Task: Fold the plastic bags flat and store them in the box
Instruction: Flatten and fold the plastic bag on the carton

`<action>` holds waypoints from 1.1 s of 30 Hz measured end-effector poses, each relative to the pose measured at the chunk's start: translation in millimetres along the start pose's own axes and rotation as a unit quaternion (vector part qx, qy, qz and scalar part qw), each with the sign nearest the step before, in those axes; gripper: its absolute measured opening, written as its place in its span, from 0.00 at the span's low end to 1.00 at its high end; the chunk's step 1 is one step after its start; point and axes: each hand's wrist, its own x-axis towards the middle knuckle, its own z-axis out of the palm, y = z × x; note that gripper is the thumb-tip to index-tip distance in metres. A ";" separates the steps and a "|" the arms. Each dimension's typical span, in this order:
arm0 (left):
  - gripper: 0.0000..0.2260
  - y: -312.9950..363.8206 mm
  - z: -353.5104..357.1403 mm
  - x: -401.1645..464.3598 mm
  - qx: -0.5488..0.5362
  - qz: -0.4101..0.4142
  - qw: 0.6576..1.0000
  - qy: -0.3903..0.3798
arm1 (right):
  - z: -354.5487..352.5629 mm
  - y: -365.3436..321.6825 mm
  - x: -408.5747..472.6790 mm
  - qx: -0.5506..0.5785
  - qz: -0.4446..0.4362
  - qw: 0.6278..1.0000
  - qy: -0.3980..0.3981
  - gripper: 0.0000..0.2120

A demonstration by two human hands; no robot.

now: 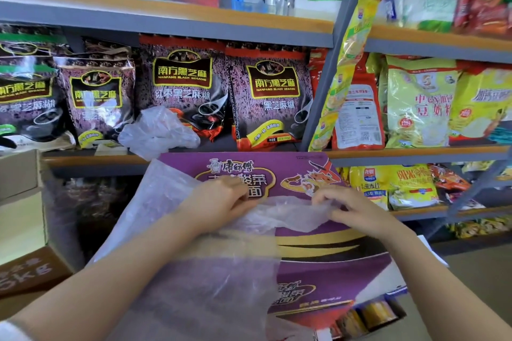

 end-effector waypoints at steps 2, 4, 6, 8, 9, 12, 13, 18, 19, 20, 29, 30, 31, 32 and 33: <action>0.27 -5.1 3.0 -3.5 -0.006 0.007 0.999 0.046 | -1.6 5.2 -5.2 0.068 0.010 0.997 -0.021 0.12; 0.23 -7.5 1.3 -4.7 -0.019 -0.015 0.996 0.083 | -1.6 8.6 -5.0 0.069 0.013 0.997 -0.028 0.13; 0.20 -5.5 -2.8 -4.8 -0.033 -0.057 0.991 0.114 | -0.7 8.9 0.5 0.058 -0.008 0.998 0.014 0.10; 0.20 -3.4 -8.7 -4.1 -0.052 -0.095 0.984 0.139 | -0.6 7.1 7.0 0.142 -0.021 0.986 0.089 0.04; 0.19 -1.7 -12.1 -3.8 -0.062 -0.112 0.981 0.144 | -2.6 4.7 8.7 0.233 -0.016 0.965 0.121 0.05; 0.14 5.7 -21.3 -2.9 -0.075 -0.147 0.978 0.131 | -12.2 7.5 17.0 0.543 -0.025 0.833 0.109 0.19; 0.13 7.6 -22.8 -2.7 -0.078 -0.154 0.978 0.121 | -14.5 8.2 19.0 0.591 -0.038 0.801 0.095 0.24; 0.20 9.9 -21.2 -6.8 -0.073 -0.181 0.976 0.094 | -18.7 9.2 21.7 0.518 -0.004 0.848 0.109 0.25; 0.19 10.4 -20.7 -7.7 -0.071 -0.180 0.977 0.091 | -18.6 10.3 21.1 0.407 0.014 0.905 0.125 0.25; 0.19 10.5 -20.3 -8.7 -0.070 -0.179 0.978 0.086 | -18.9 11.6 20.8 0.308 0.016 0.941 0.139 0.25; 0.21 18.9 -13.3 -8.9 -0.058 -0.179 0.972 0.139 | -0.2 11.9 8.0 -0.098 -0.078 0.981 0.149 0.38; 0.23 20.1 -12.2 -8.0 -0.053 -0.181 0.971 0.147 | 6.4 14.3 8.6 -0.132 -0.073 0.968 0.203 0.33; 0.24 21.6 -11.4 -7.5 -0.052 -0.185 0.970 0.148 | 11.8 16.7 9.5 -0.141 -0.069 0.952 0.261 0.26; 0.25 23.5 -10.6 -7.4 -0.051 -0.191 0.969 0.146 | 15.0 16.8 10.5 -0.125 -0.062 0.941 0.309 0.21; 0.25 26.3 -10.2 -7.0 -0.048 -0.195 0.970 0.140 | 15.9 16.2 11.3 -0.096 -0.058 0.932 0.343 0.18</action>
